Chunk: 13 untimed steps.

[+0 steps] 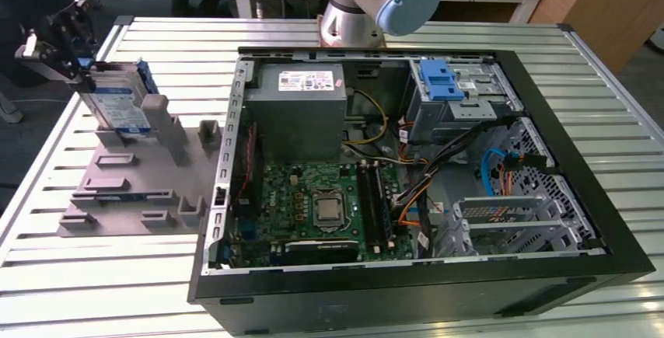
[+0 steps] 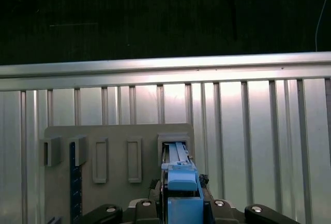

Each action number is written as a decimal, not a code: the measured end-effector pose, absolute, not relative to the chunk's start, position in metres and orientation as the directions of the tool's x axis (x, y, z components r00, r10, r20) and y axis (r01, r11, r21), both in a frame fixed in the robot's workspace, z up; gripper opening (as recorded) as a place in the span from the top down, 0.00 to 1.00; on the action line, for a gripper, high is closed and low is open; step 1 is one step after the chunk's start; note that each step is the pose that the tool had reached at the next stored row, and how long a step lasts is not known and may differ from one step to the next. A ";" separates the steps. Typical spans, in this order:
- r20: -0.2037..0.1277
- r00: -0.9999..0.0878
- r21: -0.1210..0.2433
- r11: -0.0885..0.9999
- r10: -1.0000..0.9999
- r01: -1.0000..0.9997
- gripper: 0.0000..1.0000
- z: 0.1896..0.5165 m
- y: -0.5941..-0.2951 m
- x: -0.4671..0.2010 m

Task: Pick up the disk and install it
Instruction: 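Pick up the disk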

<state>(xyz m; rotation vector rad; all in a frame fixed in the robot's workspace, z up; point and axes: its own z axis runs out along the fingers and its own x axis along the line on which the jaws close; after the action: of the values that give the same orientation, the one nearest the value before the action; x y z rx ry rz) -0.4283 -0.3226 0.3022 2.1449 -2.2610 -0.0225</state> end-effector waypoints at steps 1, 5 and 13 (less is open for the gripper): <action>0.008 -0.053 0.028 0.053 -0.999 -0.998 0.63 0.303 -0.323 -0.428; 0.008 -0.053 0.028 0.053 -0.999 -0.998 0.63 0.305 -0.323 -0.428; 0.008 -0.053 0.028 0.053 -0.999 -0.998 0.63 0.310 -0.323 -0.428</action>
<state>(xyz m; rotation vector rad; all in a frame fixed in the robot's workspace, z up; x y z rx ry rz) -0.4284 -0.3226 0.3100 2.1450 -2.2610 -0.0224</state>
